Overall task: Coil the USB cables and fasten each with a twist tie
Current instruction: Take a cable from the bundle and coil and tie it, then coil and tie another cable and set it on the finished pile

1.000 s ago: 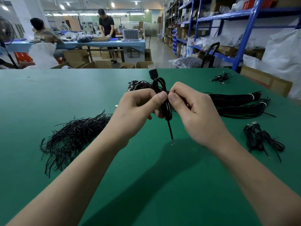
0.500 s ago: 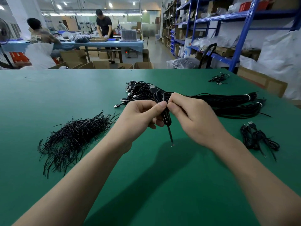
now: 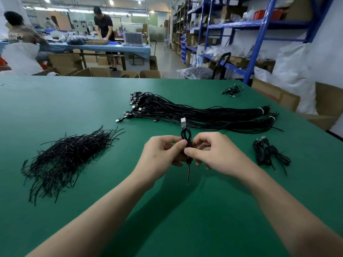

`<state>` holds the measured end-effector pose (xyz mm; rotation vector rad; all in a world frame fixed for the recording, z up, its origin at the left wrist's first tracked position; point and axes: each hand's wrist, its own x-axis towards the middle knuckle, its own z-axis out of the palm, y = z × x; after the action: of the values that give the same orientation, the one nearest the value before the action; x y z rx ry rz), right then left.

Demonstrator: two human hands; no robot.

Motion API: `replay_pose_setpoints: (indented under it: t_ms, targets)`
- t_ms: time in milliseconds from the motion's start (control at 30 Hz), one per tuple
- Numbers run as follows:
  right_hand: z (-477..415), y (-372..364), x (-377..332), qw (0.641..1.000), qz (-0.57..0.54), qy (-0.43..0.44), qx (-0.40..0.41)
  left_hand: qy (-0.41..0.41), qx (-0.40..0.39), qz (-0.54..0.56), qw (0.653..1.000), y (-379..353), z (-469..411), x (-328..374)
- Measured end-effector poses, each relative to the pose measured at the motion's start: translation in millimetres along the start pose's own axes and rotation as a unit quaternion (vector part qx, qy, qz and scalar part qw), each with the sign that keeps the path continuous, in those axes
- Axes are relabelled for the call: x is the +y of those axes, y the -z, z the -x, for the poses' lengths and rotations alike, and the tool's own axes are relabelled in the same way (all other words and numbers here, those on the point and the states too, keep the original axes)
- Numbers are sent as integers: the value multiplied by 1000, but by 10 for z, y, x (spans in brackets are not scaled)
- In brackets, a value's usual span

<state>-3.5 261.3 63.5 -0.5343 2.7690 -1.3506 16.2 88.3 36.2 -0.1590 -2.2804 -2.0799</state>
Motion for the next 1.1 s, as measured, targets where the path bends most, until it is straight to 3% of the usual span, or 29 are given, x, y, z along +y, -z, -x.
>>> replay_pose_setpoints:
  t_ms: [100,167,300,500,600,700,833,967,1100]
  targets:
    - [19,56,134,998,26,-39,41,29,-78,3,997,-36,11,-37]
    - [29,152,271,992,58,-72,81,29,-91,-67,993,-29,2,-73]
    - [18,448,643,945,254,-132,158,20,-78,-162,983,36,-25,-118]
    - [3,704,939,863,426,-232,143,20,-68,-208,976,139,-88,-202]
    - [-4,813,873,843,455,-274,89,11,-60,-227,972,158,-108,-245]
    - [-39,789,779,846,472,-227,103,-4,-53,-252,966,175,-121,-266]
    - [-138,504,595,889,429,-109,117,-12,-31,-286,958,268,-152,-222]
    - [-288,290,602,901,421,-102,29,-26,-12,-319,947,270,-247,-188]
    - [-464,314,732,907,404,-106,44,-47,-39,-410,910,88,-602,-242]
